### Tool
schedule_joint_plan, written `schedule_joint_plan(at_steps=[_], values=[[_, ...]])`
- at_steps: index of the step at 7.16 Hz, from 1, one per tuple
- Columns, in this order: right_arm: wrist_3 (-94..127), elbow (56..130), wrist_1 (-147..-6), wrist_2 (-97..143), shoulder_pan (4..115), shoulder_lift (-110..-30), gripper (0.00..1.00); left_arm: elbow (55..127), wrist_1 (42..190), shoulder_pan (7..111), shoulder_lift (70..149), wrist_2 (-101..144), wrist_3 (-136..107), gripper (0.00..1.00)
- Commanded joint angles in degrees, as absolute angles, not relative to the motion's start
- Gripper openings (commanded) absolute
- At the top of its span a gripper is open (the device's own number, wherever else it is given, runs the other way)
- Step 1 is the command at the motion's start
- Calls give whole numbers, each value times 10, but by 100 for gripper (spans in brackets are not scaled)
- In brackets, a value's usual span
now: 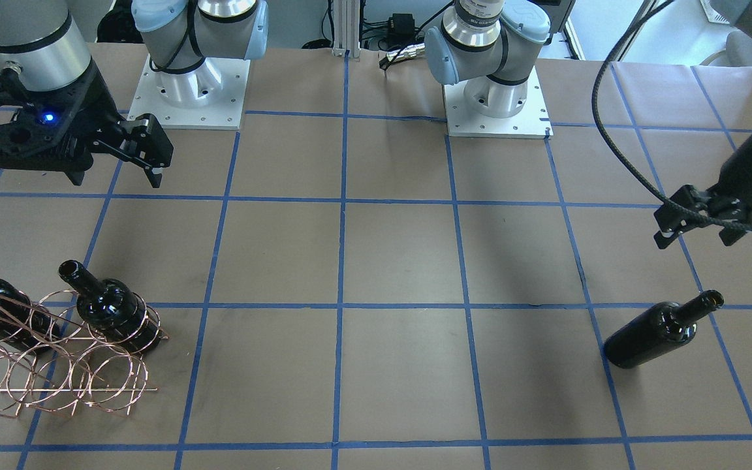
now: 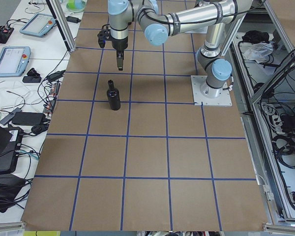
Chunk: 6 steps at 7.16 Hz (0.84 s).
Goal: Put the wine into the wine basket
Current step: 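Lower the left gripper over the neck of the lying dark wine bottle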
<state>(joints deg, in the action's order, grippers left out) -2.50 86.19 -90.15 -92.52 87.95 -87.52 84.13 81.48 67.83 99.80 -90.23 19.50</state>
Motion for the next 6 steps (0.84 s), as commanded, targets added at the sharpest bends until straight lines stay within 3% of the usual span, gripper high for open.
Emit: schedule_joint_plan(at_steps=[1,6], values=[[-25,862,-904,-923,880,-875,100,837,779,645,1047,-902,224,100],[-17,865,-911,-916,880,-872,100,834,759,646,1094,-897,235,98]])
